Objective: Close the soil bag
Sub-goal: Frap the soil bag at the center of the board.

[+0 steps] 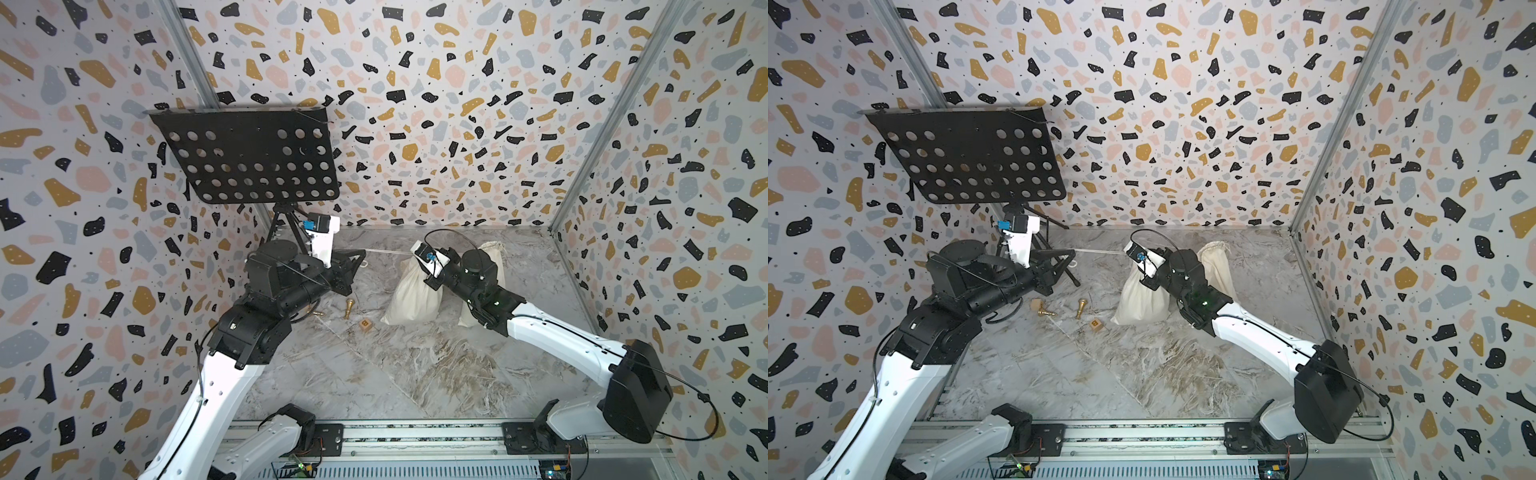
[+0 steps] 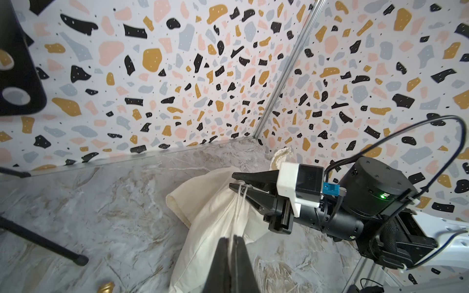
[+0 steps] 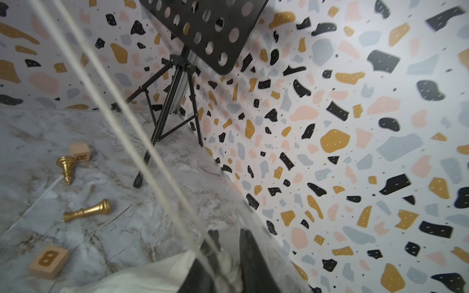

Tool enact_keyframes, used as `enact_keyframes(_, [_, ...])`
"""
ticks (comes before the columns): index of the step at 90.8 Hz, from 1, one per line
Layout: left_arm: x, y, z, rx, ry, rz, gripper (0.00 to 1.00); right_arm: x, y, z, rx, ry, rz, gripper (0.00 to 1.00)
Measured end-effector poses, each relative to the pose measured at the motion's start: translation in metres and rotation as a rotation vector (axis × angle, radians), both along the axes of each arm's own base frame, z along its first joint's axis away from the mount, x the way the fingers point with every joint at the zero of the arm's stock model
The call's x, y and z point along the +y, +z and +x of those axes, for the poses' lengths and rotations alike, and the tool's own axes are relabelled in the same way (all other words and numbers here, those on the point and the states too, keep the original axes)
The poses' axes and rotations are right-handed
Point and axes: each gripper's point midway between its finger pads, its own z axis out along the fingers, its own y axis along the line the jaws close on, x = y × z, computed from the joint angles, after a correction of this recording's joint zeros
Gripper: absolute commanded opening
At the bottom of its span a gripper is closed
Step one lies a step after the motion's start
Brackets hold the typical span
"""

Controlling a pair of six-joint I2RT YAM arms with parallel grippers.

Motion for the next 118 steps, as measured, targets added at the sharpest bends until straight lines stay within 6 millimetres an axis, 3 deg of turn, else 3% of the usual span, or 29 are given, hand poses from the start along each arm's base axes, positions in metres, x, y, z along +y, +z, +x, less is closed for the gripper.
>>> enact_keyframes(10, [-0.001, -0.029, 0.007, 0.048, 0.014, 0.000, 0.00, -0.008, -0.026, 0.004, 0.063, -0.009, -0.025, 0.21])
enact_keyframes(26, [-0.001, -0.045, 0.019, 0.046, 0.043, -0.012, 0.00, -0.026, -0.034, 0.002, 0.124, -0.020, -0.028, 0.26])
enact_keyframes(41, [0.010, -0.027, 0.012, -0.021, 0.081, -0.029, 0.00, -0.044, -0.041, 0.011, 0.124, -0.115, -0.074, 0.21])
enact_keyframes(53, [0.016, -0.013, -0.001, -0.052, 0.084, -0.038, 0.00, -0.054, -0.044, 0.019, 0.107, -0.177, -0.133, 0.12])
enact_keyframes(65, [0.019, 0.005, -0.007, -0.086, 0.084, -0.050, 0.00, -0.050, -0.021, 0.024, 0.080, -0.170, -0.150, 0.05])
enact_keyframes(74, [0.019, 0.017, -0.009, -0.116, 0.072, -0.074, 0.00, -0.049, 0.001, 0.028, 0.055, -0.153, -0.135, 0.06])
enact_keyframes(81, [0.014, 0.021, -0.009, -0.117, 0.044, -0.099, 0.00, -0.048, 0.002, 0.030, 0.055, -0.128, -0.135, 0.08])
enact_keyframes(90, [0.004, 0.009, -0.003, -0.095, 0.000, -0.141, 0.00, -0.042, -0.027, 0.032, 0.112, -0.084, -0.162, 0.11])
enact_keyframes(106, [-0.019, -0.051, 0.013, 0.047, -0.066, -0.191, 0.00, -0.044, -0.123, 0.020, 0.327, -0.035, -0.224, 0.26])
enact_keyframes(112, [-0.024, -0.063, 0.014, 0.078, -0.079, -0.194, 0.00, -0.047, -0.138, 0.014, 0.374, -0.035, -0.225, 0.33])
enact_keyframes(118, [-0.030, -0.061, 0.013, 0.075, -0.099, -0.207, 0.00, -0.049, -0.137, 0.009, 0.391, -0.035, -0.215, 0.39])
